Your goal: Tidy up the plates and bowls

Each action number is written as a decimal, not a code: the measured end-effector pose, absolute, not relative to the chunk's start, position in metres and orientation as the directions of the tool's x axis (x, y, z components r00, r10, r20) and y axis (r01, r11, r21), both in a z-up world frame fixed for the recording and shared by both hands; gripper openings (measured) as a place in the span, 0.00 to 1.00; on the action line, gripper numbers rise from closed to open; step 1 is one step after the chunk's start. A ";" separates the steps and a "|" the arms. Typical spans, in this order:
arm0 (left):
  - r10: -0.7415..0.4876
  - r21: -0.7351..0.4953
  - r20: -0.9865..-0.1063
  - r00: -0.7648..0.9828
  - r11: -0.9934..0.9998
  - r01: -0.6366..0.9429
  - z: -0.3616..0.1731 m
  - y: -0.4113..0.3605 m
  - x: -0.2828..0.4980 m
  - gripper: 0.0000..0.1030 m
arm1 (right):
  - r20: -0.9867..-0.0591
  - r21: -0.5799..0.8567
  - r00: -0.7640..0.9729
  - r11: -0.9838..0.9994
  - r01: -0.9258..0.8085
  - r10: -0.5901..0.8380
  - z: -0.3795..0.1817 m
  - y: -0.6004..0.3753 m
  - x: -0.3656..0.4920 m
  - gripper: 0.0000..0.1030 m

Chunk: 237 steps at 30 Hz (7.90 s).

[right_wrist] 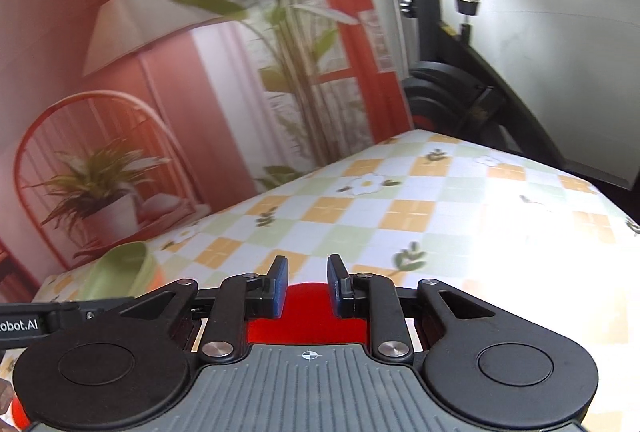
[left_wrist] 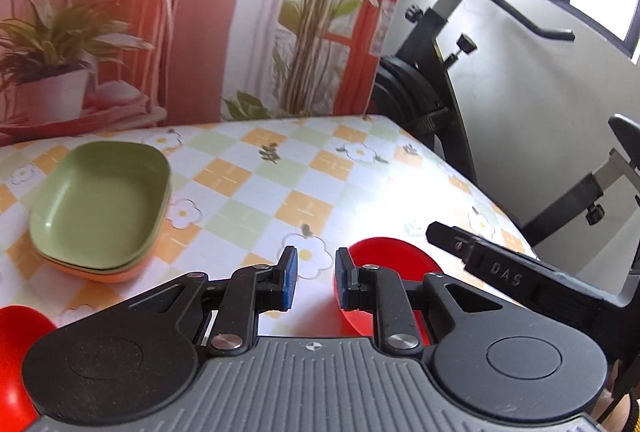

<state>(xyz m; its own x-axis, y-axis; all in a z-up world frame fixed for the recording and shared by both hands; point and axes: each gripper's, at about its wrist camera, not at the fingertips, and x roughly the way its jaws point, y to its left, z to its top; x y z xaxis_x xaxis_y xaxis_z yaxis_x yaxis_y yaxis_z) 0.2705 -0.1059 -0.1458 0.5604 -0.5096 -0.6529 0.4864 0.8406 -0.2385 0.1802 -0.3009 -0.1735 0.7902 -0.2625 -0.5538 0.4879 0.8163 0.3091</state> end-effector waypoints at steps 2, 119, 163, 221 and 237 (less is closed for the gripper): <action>-0.511 -0.246 -0.664 0.546 0.838 0.487 -0.153 -0.115 0.273 0.21 | -0.560 0.302 0.781 0.809 0.504 -0.277 -0.179 -0.310 0.172 0.20; -0.266 -0.349 -0.688 0.675 0.937 0.013 -0.160 0.117 0.225 0.24 | -0.637 0.325 0.730 0.945 -0.038 0.248 -0.173 -0.074 0.276 0.07; -0.223 -0.347 -0.726 0.650 0.935 -0.068 -0.186 0.121 0.226 0.25 | -0.673 0.375 0.687 0.927 -0.005 0.276 -0.200 -0.084 0.276 0.14; -0.328 -0.348 -0.647 0.689 0.930 0.116 -0.151 0.081 0.297 0.24 | -0.597 0.464 0.755 0.884 0.049 0.272 -0.165 -0.145 0.325 0.12; -0.386 -0.361 -0.597 0.703 0.912 0.195 -0.126 0.063 0.371 0.24 | -0.554 0.351 0.820 0.934 0.073 0.144 -0.147 -0.176 0.381 0.11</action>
<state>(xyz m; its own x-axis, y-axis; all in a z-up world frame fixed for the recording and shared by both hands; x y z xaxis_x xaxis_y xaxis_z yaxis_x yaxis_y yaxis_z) 0.3711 0.0632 -0.1259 0.7029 -0.3864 -0.5972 0.1946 0.9120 -0.3611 0.3810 -0.1765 -0.1474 0.8196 0.1444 -0.5544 0.0728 0.9336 0.3509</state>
